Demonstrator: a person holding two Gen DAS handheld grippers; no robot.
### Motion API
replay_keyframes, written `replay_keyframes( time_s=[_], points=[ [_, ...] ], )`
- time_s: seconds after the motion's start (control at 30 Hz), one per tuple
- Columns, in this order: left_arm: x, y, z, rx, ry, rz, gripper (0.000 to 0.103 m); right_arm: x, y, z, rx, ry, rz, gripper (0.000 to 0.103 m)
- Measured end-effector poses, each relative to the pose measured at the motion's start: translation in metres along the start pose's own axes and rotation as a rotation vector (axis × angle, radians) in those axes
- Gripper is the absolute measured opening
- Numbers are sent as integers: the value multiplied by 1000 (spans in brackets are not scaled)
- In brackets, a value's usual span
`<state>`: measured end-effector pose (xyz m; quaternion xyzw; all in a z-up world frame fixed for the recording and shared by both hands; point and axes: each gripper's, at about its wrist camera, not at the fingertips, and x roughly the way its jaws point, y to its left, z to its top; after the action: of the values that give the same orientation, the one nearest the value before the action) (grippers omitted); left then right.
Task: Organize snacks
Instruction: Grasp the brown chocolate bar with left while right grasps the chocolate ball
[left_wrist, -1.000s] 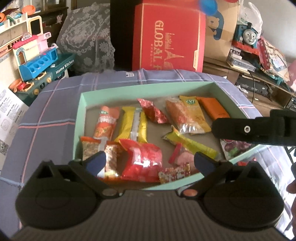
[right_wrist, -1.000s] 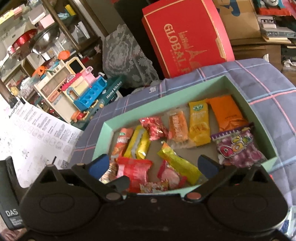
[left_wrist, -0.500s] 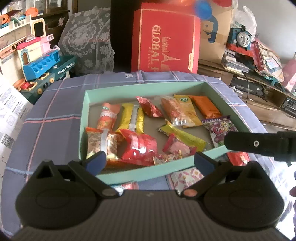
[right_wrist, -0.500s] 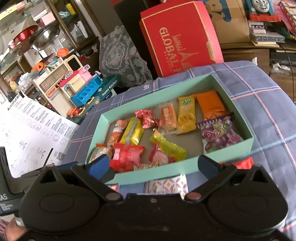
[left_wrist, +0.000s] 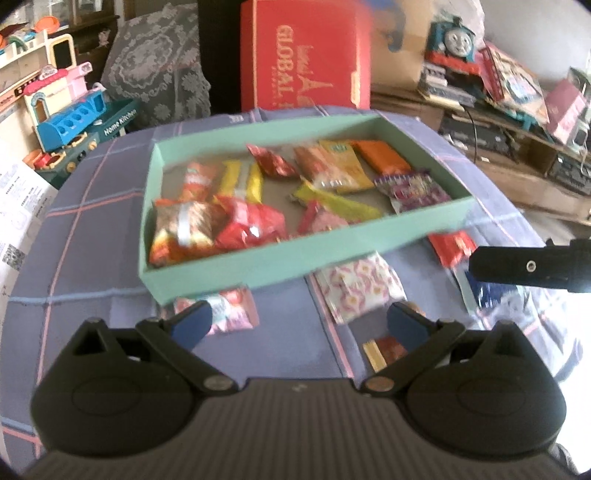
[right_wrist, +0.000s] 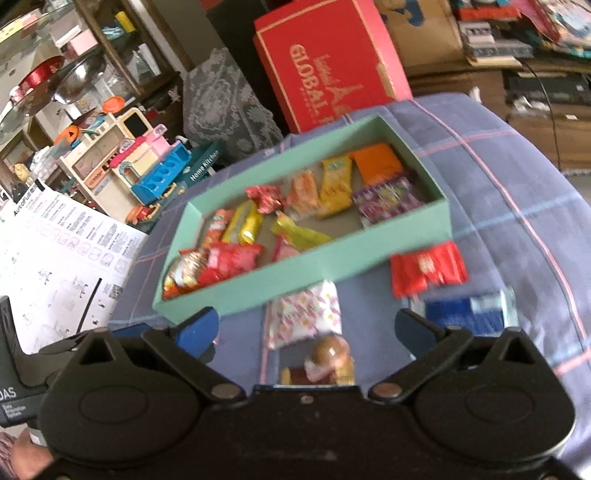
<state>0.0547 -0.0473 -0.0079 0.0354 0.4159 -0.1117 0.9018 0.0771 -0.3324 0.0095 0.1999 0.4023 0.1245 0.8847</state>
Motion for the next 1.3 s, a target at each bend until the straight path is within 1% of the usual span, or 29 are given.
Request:
replay_keyframes(
  time_s=[0.23,0.33,0.37,0.47,0.57,0.8,0.83,0.87,0.9,0.93,1.03,1.17,1.3],
  points=[
    [12,-27,-18,77,50,-25,103,-3,-26,-27,60,21,-40,103],
    [20,-40,-24,119,76,-66,103,-3,-32,-32,62,13,-49,102],
    [22,-43,-25,130,84,-83,103,-4,-34,-33,63,9,-52,100],
    [32,-53,-26,173,106,-127,103,-5,-40,-37,64,-4,-61,99],
    [41,-62,-25,221,109,-145,103,-7,-46,-41,61,-14,-68,96],
    [64,-80,-22,296,115,-175,102,-6,-63,-48,98,-1,-80,95],
    [66,-81,-22,302,117,-181,100,-6,-65,-48,105,0,-81,95],
    [68,-83,-23,309,122,-192,89,-5,-67,-49,111,2,-82,94],
    [69,-85,-25,317,131,-202,75,-4,-70,-50,116,2,-83,94],
    [70,-87,-27,326,140,-210,73,-3,-71,-50,120,3,-83,94],
    [66,-91,-33,360,121,-202,72,2,-74,-51,130,11,-72,92],
    [59,-88,-39,335,136,-210,72,10,-70,-53,127,32,-49,91],
    [52,-79,-43,289,159,-205,72,17,-69,-54,140,49,-42,91]
  ],
)
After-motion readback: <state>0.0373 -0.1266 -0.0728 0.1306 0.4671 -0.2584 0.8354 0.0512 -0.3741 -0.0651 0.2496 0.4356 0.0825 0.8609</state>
